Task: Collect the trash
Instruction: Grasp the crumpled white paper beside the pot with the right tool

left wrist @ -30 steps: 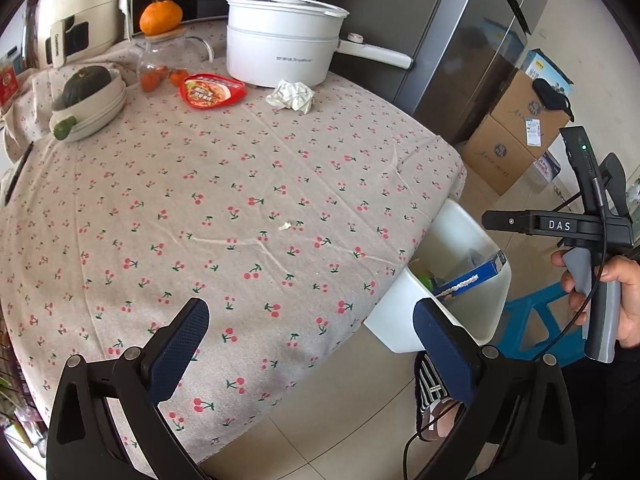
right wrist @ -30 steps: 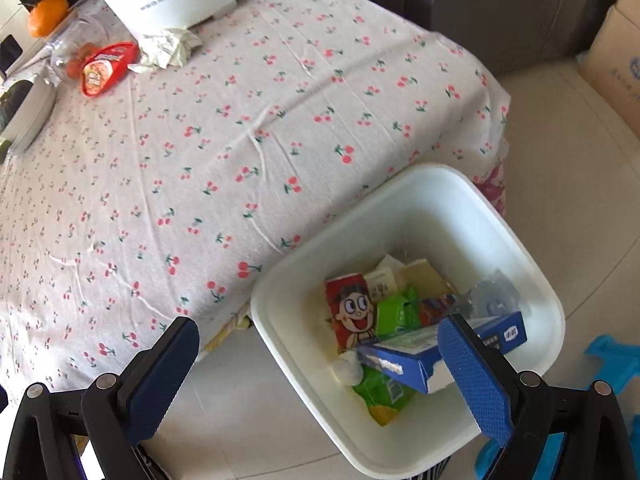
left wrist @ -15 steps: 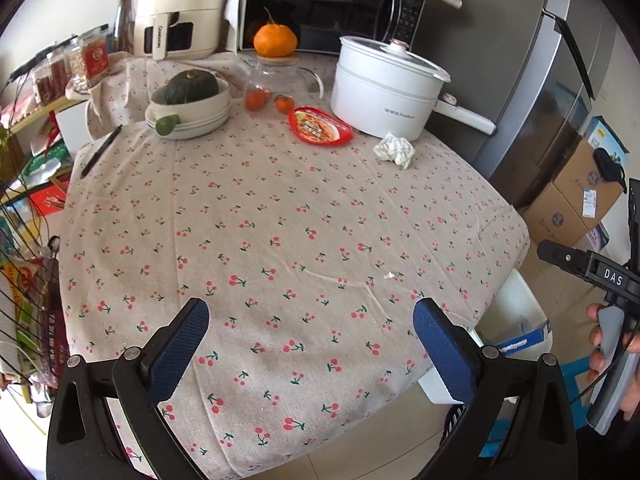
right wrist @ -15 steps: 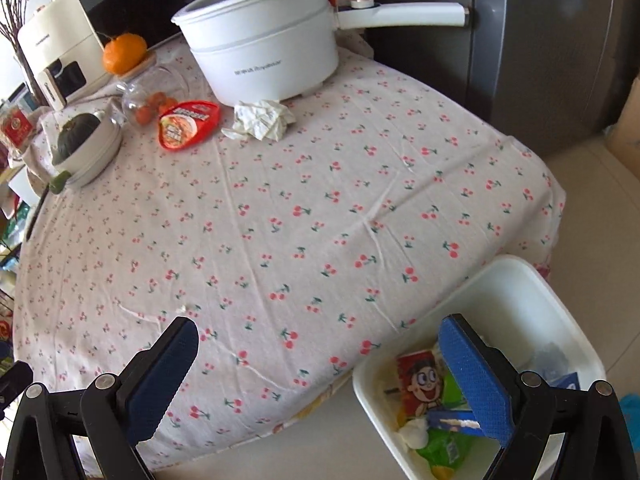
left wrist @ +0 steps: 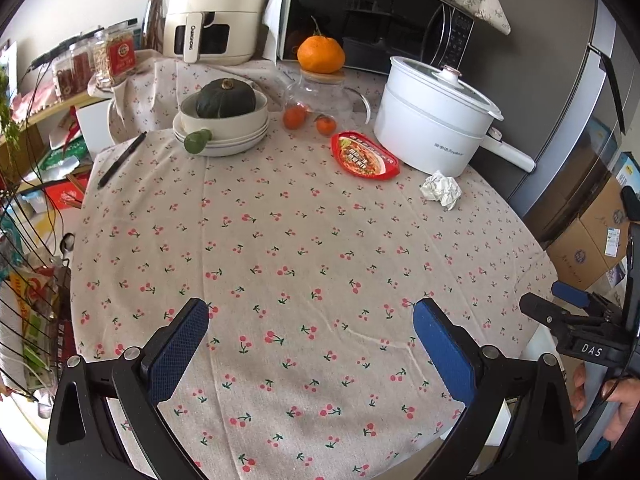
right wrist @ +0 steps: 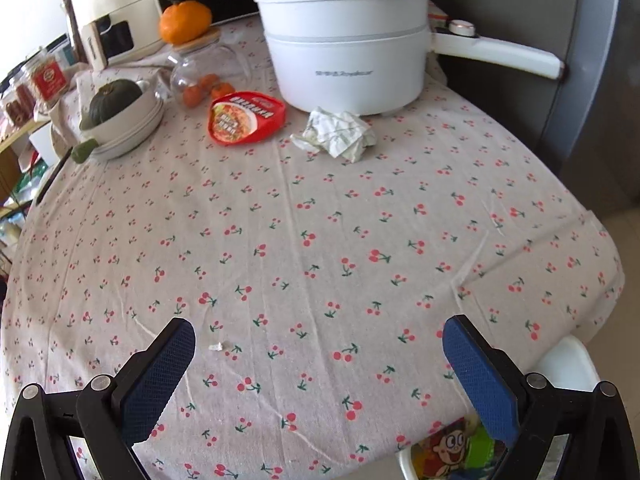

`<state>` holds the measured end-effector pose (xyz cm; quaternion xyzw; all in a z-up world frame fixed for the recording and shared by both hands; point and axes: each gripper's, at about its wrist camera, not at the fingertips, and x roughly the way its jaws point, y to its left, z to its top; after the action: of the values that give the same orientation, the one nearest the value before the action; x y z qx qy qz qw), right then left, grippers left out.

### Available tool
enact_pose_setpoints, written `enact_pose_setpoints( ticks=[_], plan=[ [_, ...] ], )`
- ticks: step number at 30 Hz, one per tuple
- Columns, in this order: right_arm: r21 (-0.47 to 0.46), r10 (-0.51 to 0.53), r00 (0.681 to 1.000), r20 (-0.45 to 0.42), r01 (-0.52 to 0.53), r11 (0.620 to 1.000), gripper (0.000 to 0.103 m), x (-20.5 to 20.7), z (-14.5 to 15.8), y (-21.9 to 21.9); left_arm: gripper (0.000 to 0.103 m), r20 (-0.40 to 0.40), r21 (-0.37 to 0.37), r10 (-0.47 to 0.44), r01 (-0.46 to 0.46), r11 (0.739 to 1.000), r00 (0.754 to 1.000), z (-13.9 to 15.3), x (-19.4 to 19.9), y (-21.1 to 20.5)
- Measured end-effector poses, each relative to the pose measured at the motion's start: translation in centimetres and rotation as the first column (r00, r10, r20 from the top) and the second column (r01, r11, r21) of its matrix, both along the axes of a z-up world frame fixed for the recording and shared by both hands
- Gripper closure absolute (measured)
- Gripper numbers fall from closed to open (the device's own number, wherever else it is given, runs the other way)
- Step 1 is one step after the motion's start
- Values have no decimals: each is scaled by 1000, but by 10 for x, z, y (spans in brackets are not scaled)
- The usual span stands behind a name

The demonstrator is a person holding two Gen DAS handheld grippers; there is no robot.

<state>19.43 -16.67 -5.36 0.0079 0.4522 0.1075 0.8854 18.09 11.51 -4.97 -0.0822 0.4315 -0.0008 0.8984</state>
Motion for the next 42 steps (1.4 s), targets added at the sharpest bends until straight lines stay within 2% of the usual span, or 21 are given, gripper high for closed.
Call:
enact_pose_setpoints(
  ticks=[4, 9, 14, 19, 22, 29, 31, 33, 36, 38, 42],
  plan=[
    [-3, 56, 998, -11, -56, 998, 1, 30, -3, 8, 0, -38, 50, 7, -5, 999, 999, -19, 22, 8],
    [52, 22, 999, -42, -20, 998, 1, 76, -13, -1, 0, -90, 78, -2, 9, 997, 996, -43, 50, 15],
    [-14, -38, 999, -7, 38, 999, 5, 121, -33, -4, 0, -108, 35, -17, 21, 999, 994, -57, 76, 11],
    [27, -40, 999, -7, 40, 999, 8, 175, -49, 1, 0, -76, -2, -67, 67, 998, 995, -56, 110, -1],
    [57, -47, 999, 2, 47, 997, 9, 204, -53, 8, 0, -63, 23, -107, 108, 994, 992, -57, 135, -13],
    [34, -47, 999, -3, 47, 998, 20, 240, -68, 18, 0, -74, 51, -179, 183, 982, 981, -62, 180, -35],
    [31, -46, 999, -5, 46, 998, 27, 244, -73, 17, 0, -67, 42, -201, 204, 978, 977, -62, 193, -39],
    [18, -39, 999, -2, 39, 999, 44, 246, -77, 14, 0, -57, 30, -215, 217, 976, 975, -64, 208, -41],
    [18, -26, 1000, -7, 26, 1000, 56, 244, -76, 3, 1, -25, -34, -204, 203, 979, 979, -66, 233, -34],
    [60, -17, 999, -34, 19, 998, 57, 243, -73, -9, 8, 10, -131, -192, 192, 973, 981, -70, 252, -26],
    [80, 12, 999, -38, -9, 997, 58, 226, -62, -31, 12, 56, -287, -159, 168, 943, 986, -86, 286, -10]
  ],
)
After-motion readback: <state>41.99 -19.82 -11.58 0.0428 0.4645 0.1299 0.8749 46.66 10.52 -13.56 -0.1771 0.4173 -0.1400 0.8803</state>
